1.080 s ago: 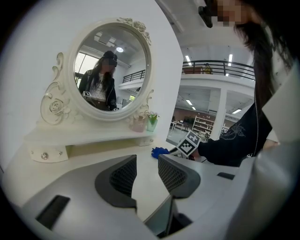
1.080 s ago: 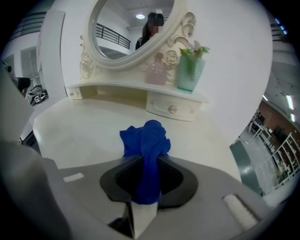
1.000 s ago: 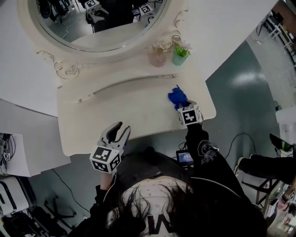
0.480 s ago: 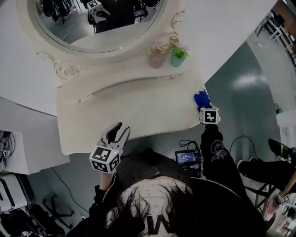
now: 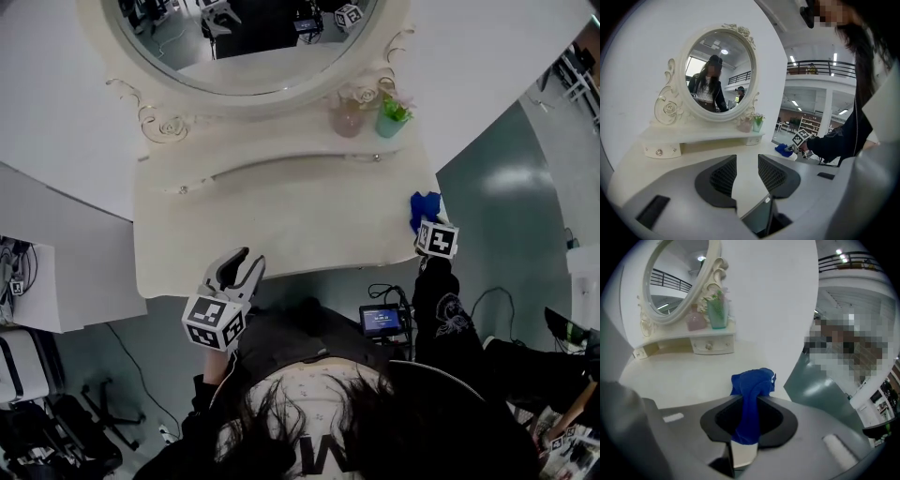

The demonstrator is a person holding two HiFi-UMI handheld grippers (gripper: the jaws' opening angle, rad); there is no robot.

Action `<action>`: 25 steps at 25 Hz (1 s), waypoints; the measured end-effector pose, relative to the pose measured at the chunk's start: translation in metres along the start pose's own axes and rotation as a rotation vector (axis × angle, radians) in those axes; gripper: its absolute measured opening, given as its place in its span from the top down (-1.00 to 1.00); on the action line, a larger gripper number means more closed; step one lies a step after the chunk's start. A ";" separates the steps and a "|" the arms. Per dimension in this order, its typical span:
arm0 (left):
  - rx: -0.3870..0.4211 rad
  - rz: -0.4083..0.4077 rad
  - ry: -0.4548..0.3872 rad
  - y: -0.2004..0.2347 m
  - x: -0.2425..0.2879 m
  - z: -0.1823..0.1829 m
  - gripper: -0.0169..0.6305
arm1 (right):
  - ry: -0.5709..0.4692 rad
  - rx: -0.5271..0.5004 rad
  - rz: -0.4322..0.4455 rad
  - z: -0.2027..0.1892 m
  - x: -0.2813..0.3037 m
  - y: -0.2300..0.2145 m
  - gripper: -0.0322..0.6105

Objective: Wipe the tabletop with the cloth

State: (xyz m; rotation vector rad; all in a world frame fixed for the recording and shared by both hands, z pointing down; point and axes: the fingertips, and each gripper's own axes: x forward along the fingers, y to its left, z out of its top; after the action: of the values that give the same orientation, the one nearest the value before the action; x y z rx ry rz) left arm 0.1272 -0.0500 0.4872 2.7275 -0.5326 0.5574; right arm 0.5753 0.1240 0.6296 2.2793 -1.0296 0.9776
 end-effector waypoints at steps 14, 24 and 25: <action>-0.072 0.123 -0.028 0.094 -0.115 -0.024 0.51 | -0.141 -0.199 0.416 0.046 -0.070 0.301 0.63; -0.137 0.239 -0.040 0.179 -0.215 -0.061 0.51 | -0.127 -0.403 0.722 0.005 -0.140 0.556 0.63; -0.141 0.250 -0.041 0.186 -0.224 -0.065 0.51 | -0.126 -0.425 0.755 -0.002 -0.149 0.582 0.63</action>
State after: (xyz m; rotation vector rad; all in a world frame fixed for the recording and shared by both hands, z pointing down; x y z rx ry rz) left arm -0.1619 -0.1254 0.4891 2.5599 -0.8969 0.5031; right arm 0.0522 -0.1668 0.5819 1.6225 -2.0090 0.7641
